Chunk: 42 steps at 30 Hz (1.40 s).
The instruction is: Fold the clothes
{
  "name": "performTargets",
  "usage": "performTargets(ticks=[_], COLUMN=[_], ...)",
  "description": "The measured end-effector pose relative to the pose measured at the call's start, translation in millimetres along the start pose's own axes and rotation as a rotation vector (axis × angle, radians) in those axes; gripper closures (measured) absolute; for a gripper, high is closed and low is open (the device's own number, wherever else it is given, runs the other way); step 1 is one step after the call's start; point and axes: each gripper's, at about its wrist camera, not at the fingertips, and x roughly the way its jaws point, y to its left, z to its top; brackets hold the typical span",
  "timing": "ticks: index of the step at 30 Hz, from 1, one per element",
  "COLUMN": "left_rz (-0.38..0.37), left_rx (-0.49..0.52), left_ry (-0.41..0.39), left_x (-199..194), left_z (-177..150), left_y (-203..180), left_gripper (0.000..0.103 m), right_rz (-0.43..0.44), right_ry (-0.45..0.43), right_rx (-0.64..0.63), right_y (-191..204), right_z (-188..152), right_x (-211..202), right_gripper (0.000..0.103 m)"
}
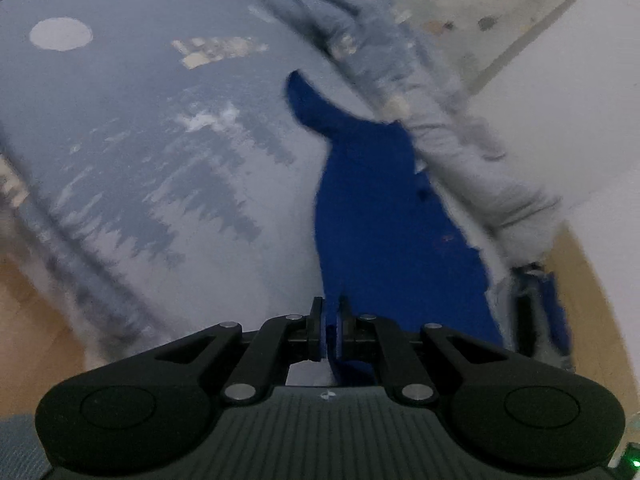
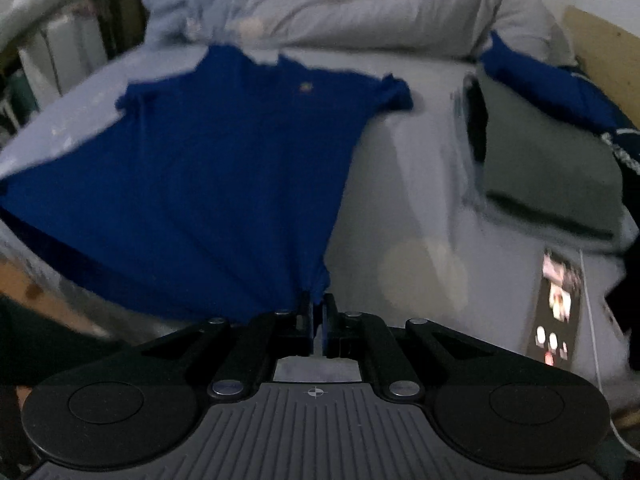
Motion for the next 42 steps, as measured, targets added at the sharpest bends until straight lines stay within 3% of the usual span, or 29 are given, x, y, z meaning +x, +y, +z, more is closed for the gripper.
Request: performTargets(ticks=[5, 7, 9, 10, 12, 13, 16, 20, 26, 32, 37, 42], left_rz=[0.118, 0.142, 0.155, 0.153, 0.138, 0.126, 0.088, 0.048, 0.061, 0.05, 0.073, 0.1], left_rx=[0.001, -0.003, -0.015, -0.027, -0.068, -0.086, -0.128, -0.134, -0.087, -0.035, 0.044, 0.131], left_ry=[0.056, 0.052, 0.028, 0.009, -0.052, -0.082, -0.156, -0.191, -0.195, -0.178, -0.114, -0.026], left_x=[17, 16, 11, 6, -4, -8, -11, 12, 85, 162, 233, 294], left_z=[-5, -3, 0, 3, 14, 20, 46, 88, 151, 220, 264, 286], left_y=[6, 5, 5, 5, 8, 9, 11, 1, -5, 3, 4, 7], left_gripper=[0.095, 0.09, 0.07, 0.064, 0.039, 0.033, 0.022, 0.019, 0.016, 0.016, 0.016, 0.017], right_rz=[-0.041, -0.064, -0.072, -0.075, -0.076, -0.076, -0.061, 0.024, 0.169, 0.313, 0.376, 0.378], right_ry=[0.136, 0.181, 0.179, 0.174, 0.135, 0.115, 0.023, -0.119, -0.252, -0.379, -0.377, -0.373], right_rx=[-0.035, -0.049, -0.041, -0.035, -0.008, 0.005, 0.032, 0.023, -0.198, -0.418, -0.525, -0.605], right_y=[17, 26, 26, 25, 18, 15, 9, 22, 117, 213, 304, 357], right_z=[-19, -20, -20, -20, -14, -12, 3, 37, 115, 193, 253, 287], right_x=[38, 50, 46, 42, 28, 20, 1, -11, 43, 99, 203, 278], right_gripper=[0.098, 0.096, 0.088, 0.079, 0.063, 0.055, 0.053, 0.052, 0.038, 0.036, 0.037, 0.037])
